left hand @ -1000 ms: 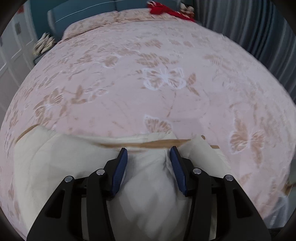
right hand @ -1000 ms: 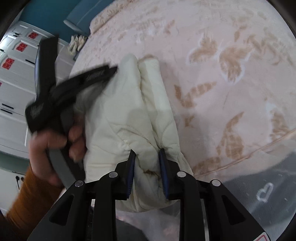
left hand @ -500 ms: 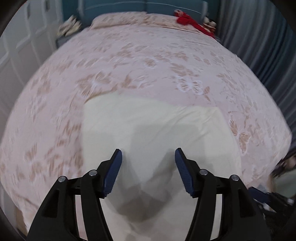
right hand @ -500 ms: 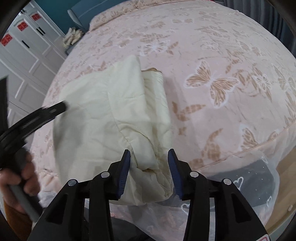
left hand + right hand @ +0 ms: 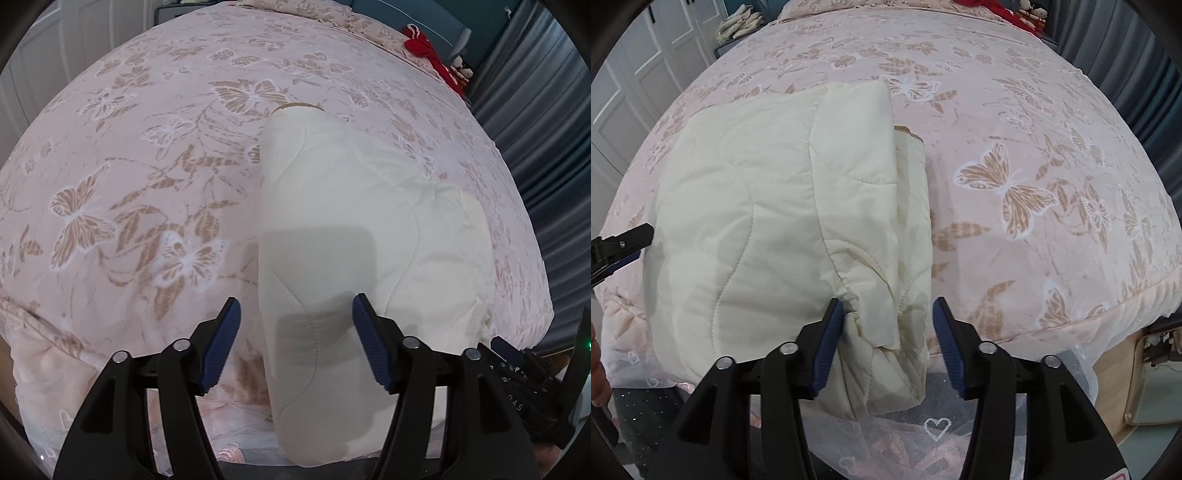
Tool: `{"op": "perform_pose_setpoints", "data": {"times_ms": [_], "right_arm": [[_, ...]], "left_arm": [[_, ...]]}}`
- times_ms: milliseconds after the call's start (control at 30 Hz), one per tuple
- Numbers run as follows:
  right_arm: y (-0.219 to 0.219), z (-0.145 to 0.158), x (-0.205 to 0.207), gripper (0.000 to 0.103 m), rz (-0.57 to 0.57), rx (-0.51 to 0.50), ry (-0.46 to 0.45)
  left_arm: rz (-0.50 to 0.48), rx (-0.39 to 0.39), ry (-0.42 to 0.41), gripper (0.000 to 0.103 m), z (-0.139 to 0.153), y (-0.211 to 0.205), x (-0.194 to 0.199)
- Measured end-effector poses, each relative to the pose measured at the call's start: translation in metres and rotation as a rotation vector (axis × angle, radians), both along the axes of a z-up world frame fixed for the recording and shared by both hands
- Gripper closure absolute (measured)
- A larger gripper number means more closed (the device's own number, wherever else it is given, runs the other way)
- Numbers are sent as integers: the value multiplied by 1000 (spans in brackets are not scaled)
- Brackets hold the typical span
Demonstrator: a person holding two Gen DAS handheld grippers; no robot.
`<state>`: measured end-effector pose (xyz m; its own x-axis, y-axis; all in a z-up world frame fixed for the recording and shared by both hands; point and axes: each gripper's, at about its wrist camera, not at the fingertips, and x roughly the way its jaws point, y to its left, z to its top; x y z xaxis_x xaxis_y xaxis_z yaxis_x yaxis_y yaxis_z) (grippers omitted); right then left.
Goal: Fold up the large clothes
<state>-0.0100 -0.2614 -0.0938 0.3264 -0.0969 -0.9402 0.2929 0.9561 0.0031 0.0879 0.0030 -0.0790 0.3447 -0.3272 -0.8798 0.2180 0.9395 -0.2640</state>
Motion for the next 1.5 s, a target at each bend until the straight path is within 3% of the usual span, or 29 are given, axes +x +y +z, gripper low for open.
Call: {"op": "perform_pose_setpoints", "data": {"times_ms": [67,233,300,467,600,667,767,833,967,1033,1067,1167,1333,1400,1500], "right_arm": [[-1,-7,3,44,-2,7,17],[-4,-19,8,39,-16,43,35],[-4,-24,10,38,-16,40,42],[-5,-16,8,37,-28,45,45],[-11,-8,4,36,-28,80,27],[-16,-17,6,35,-34,129,36],[-26,-32,10,24,-56,211,35],[-39,-47,11,18,-91,317,27],[-58,-74,10,15,-149,551,0],[-60,-80,9,14,-165,601,-18],[-59,-80,8,14,-164,605,-31],[-52,-71,9,35,-134,598,-58],[-27,-29,12,61,-52,442,-105],[-15,-9,14,69,-13,390,-147],[5,12,21,70,29,297,-186]], "left_arm": [[11,-24,3,26,-6,3,1],[62,-207,113,17,-31,18,11],[68,-231,124,15,-36,19,12],[71,-239,131,11,-45,15,13],[43,-187,89,11,-35,8,9],[2,-152,56,11,-31,2,8],[-27,-191,77,5,-37,-5,10],[-25,-188,77,5,-43,-9,12],[-29,-193,77,5,-47,-14,15],[-36,-193,88,5,-47,-14,17],[-40,-191,94,7,-46,-14,18],[-57,-185,93,23,-36,-19,21],[-117,-173,37,48,-7,-27,22],[-147,-158,-17,52,9,-30,19],[-190,-141,-103,56,34,-33,19]]}}
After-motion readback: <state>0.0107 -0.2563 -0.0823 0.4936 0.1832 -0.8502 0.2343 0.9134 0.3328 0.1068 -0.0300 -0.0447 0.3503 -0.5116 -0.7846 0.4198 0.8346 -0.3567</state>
